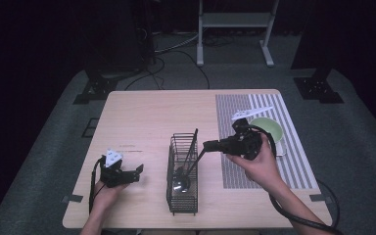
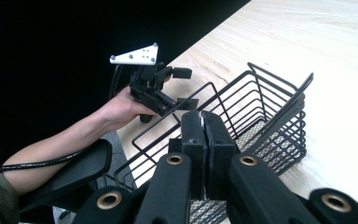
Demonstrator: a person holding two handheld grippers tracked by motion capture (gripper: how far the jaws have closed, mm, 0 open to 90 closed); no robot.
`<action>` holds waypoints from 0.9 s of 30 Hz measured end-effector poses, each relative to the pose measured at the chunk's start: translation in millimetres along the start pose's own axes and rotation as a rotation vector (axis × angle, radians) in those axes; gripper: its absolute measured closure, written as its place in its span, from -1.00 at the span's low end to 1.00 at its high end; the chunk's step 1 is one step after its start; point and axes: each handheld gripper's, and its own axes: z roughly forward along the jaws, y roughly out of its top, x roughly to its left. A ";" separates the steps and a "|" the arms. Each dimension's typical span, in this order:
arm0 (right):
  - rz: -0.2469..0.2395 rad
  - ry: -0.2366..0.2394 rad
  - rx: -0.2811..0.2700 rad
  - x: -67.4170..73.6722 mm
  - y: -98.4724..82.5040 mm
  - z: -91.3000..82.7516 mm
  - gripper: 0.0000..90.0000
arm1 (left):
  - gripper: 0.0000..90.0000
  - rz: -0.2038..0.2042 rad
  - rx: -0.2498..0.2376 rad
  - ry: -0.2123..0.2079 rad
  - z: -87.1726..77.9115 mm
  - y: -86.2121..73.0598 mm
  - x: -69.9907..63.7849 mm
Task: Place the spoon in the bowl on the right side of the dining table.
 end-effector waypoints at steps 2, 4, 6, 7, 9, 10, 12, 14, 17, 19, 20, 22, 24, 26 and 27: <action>0.005 0.001 -0.008 0.0 2.1 -4.1 0.97 | -1.00 0.000 0.000 0.000 0.0 0.0 0.0; 0.006 0.001 -0.010 -0.1 2.6 -5.2 0.97 | -1.00 -0.002 0.000 0.001 0.1 0.0 0.0; 0.009 -0.001 -0.011 0.1 3.7 -7.1 0.97 | -1.00 -0.004 -0.001 0.002 0.1 0.0 0.0; 0.009 0.000 -0.014 0.1 4.1 -7.7 0.97 | -1.00 -0.005 -0.002 0.002 0.1 0.0 0.0; 0.003 -0.008 -0.013 0.6 5.6 -9.7 0.97 | -1.00 -0.007 -0.003 0.001 0.1 -0.1 0.0; 0.003 -0.008 -0.013 0.6 5.6 -9.7 0.97 | -1.00 -0.007 -0.003 0.001 0.1 -0.1 0.0; 0.004 -0.006 -0.017 0.3 6.7 -11.5 0.97 | -1.00 -0.005 -0.002 0.001 0.1 0.0 0.0; 0.005 -0.006 -0.019 0.4 7.9 -13.5 0.97 | -1.00 -0.006 -0.002 0.001 0.1 0.0 0.0; 0.007 -0.006 -0.024 -0.1 9.2 -16.8 0.97 | -1.00 -0.006 -0.003 0.001 0.1 -0.1 0.0; 0.016 -0.002 -0.030 -1.3 10.1 -20.0 0.97 | -1.00 -0.002 -0.002 0.001 0.0 0.0 -0.1; 0.016 -0.002 -0.030 -1.3 10.1 -20.0 0.97 | -1.00 -0.002 -0.002 0.001 0.0 0.0 -0.1; 0.018 -0.002 -0.032 -2.0 10.6 -22.0 0.97 | -1.00 -0.003 -0.002 0.001 0.1 0.0 -0.1; 0.022 0.001 -0.037 -2.5 11.0 -24.5 0.97 | -1.00 -0.004 -0.002 0.002 0.1 0.0 -0.1; 0.025 0.003 -0.042 -3.1 11.5 -27.0 0.97 | -1.00 -0.004 -0.002 0.002 0.1 0.0 -0.1; 0.028 0.005 -0.051 -4.0 12.0 -29.5 0.97 | -1.00 -0.003 -0.002 0.002 0.1 0.0 -0.1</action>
